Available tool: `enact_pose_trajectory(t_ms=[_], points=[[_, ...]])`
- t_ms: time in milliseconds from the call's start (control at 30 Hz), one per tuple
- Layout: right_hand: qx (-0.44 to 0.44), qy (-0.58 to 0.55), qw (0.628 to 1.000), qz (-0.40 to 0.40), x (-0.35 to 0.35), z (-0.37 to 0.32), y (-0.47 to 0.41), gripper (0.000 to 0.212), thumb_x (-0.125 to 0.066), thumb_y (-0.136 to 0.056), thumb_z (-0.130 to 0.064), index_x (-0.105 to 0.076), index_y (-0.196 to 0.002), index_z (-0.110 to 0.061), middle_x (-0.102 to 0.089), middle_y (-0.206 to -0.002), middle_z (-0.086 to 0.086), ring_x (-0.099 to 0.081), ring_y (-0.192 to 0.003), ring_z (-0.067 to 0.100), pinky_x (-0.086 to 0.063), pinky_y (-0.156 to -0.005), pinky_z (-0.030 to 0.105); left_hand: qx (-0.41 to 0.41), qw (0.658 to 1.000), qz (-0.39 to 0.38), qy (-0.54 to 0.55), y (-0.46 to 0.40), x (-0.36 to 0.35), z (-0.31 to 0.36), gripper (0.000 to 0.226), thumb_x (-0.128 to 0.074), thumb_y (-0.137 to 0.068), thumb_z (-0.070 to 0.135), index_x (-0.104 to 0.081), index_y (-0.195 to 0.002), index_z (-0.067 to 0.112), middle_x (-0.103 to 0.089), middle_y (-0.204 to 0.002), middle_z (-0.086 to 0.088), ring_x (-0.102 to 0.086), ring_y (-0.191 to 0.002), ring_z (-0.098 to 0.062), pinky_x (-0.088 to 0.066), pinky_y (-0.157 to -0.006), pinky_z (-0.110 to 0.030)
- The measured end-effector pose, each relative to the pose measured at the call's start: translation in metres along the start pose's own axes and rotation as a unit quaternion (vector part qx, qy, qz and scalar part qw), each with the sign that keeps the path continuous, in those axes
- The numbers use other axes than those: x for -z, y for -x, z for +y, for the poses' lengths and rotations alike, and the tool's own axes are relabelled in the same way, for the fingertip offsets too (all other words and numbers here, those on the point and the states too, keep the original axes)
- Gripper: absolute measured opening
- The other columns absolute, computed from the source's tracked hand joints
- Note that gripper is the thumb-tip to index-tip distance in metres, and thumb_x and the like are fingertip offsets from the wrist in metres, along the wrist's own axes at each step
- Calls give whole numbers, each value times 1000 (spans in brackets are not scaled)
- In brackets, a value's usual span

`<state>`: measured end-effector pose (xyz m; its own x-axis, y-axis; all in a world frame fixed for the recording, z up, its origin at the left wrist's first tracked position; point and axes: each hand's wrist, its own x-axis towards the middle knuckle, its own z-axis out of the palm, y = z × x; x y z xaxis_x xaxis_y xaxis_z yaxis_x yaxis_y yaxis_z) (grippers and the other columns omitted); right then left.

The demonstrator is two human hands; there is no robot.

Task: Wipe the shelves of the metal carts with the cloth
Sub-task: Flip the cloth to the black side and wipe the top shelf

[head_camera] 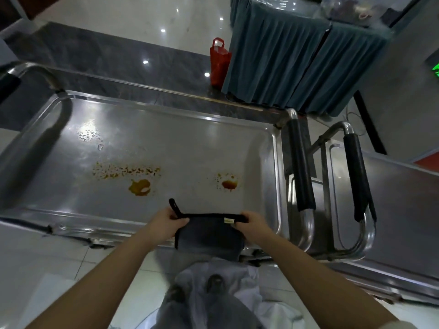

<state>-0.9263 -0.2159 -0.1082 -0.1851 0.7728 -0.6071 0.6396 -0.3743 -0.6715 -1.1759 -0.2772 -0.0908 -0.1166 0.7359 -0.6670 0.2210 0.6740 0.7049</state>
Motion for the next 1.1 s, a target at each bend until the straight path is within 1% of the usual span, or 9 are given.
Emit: enact_pose_trajectory(t_ms=[67, 167, 300, 500, 667, 733, 867, 1000, 1100], points=[[45, 105, 993, 32, 0, 7, -7, 5, -65, -88, -20, -61, -86, -22, -58, -78, -5, -60, -83, 19, -49, -68, 29, -27, 997, 40, -62, -11, -7, -1, 12, -66, -90, 24, -64, -82, 14, -67, -80, -5, -62, -75, -17, -45, -58, -22], [133, 289, 946, 56, 0, 21, -13, 17, -65, -86, -29, -65, -99, -19, -54, -97, -3, -52, -91, 17, -45, -76, 29, -35, 976, 64, -206, -23, -16, -8, 14, -66, -88, 28, -61, -83, 16, -62, -76, -1, -56, -71, -17, -37, -56, -26], [123, 261, 956, 58, -4, 25, -14, 17, -65, -84, -23, -61, -101, -22, -53, -98, -4, -53, -92, 16, -41, -75, 27, -75, 956, 79, -274, -29, -24, -14, 11, -68, -83, 21, -59, -89, 22, -57, -83, 3, -59, -82, -23, -37, -63, -27], [131, 267, 954, 27, 0, 31, -17, 26, -64, -86, -25, -56, -110, -23, -49, -107, -4, -48, -94, 13, -39, -78, 26, -67, 958, 8, -278, -37, -20, -12, 29, -74, -78, 19, -59, -103, 18, -58, -94, 2, -55, -89, -18, -41, -72, -29], [107, 226, 968, 14, 3, 34, -16, 27, -65, -85, -23, -56, -110, -23, -60, -107, -1, -56, -96, 18, -49, -82, 33, -38, 945, -28, -324, -35, -23, -10, 19, -64, -89, 30, -60, -85, 12, -59, -75, -4, -59, -75, -21, -40, -59, -29], [95, 188, 977, 21, 4, 34, -14, 21, -65, -86, -18, -57, -104, -25, -60, -99, -4, -58, -92, 17, -50, -76, 30, -47, 960, -25, -275, -32, -23, -9, 21, -63, -90, 32, -61, -80, 14, -61, -74, -4, -57, -69, -16, -39, -54, -27], [74, 52, 995, 43, 10, 22, -3, 21, -67, -86, -15, -56, -86, -34, -60, -86, -9, -59, -82, 9, -48, -63, 16, -39, 996, -59, -52, -19, -16, 4, 15, -66, -90, 20, -65, -75, 19, -68, -73, 5, -63, -67, -4, -43, -54, -12], [109, -62, 990, 62, 31, -7, 14, 21, -68, -85, -12, -63, -91, -32, -64, -92, -4, -63, -87, 11, -56, -74, 25, -83, 993, -31, 77, -8, -4, 31, 6, -62, -92, 19, -67, -90, 17, -73, -78, 8, -69, -80, -12, -52, -62, -16], [174, -119, 973, 90, 50, -37, 26, 29, -67, -85, -7, -65, -91, -35, -65, -87, -4, -63, -78, 2, -52, -68, 18, -148, 981, 8, 127, -4, 11, 60, 7, -63, -91, 18, -69, -90, 17, -74, -77, 10, -70, -74, -4, -50, -59, -9]])
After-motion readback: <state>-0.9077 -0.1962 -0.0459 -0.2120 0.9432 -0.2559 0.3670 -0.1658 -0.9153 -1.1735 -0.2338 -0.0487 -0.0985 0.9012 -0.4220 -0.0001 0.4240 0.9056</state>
